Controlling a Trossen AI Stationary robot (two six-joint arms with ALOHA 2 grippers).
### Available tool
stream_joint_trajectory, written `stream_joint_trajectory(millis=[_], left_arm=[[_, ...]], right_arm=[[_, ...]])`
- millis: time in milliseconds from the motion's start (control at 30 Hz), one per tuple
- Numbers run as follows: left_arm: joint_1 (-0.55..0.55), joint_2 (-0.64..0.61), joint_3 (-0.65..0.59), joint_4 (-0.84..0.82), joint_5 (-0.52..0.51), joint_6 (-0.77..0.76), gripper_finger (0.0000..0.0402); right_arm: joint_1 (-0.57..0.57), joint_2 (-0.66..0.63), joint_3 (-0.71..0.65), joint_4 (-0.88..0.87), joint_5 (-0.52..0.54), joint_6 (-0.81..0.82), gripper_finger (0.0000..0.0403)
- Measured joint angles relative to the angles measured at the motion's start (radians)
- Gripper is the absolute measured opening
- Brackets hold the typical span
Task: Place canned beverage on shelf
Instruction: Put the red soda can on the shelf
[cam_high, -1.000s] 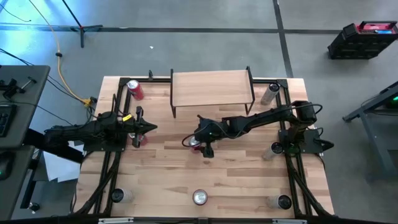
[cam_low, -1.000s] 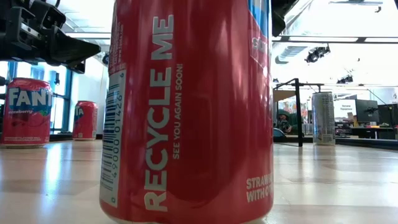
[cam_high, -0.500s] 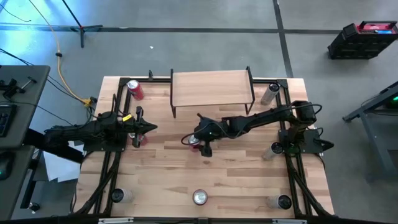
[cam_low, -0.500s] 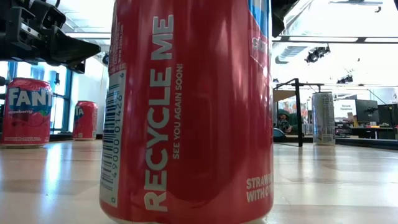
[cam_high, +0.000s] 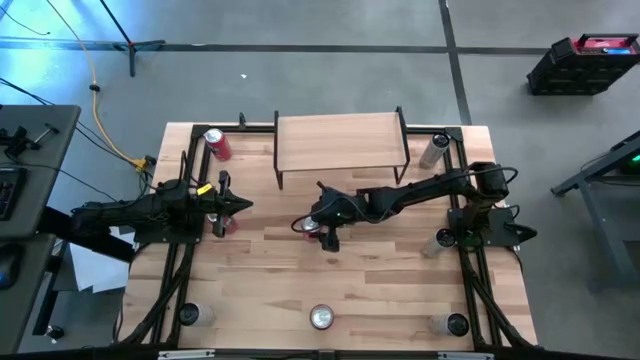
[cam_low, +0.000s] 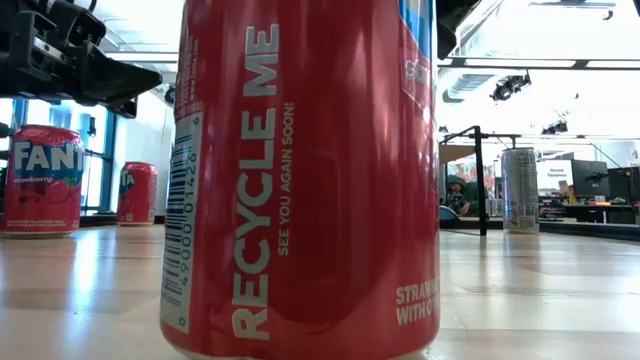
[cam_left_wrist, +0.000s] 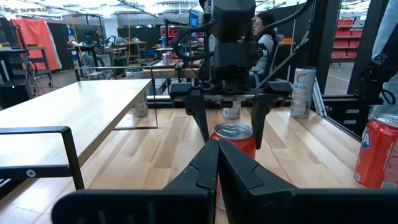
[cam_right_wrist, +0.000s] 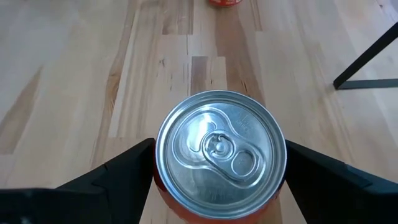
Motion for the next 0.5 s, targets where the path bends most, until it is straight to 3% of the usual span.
stream_joint_trajectory(millis=[367,500], left_arm=[[0.000,0.000,0.000,0.000,0.000,0.000,0.0003],[0.000,0.000,0.000,0.000,0.000,0.000,0.0003]], right_arm=[[-0.008,0.000,0.000,-0.010,-0.030,0.080,0.0319],[-0.008,-0.003,0.004,-0.001,-0.029,0.086,0.0338]])
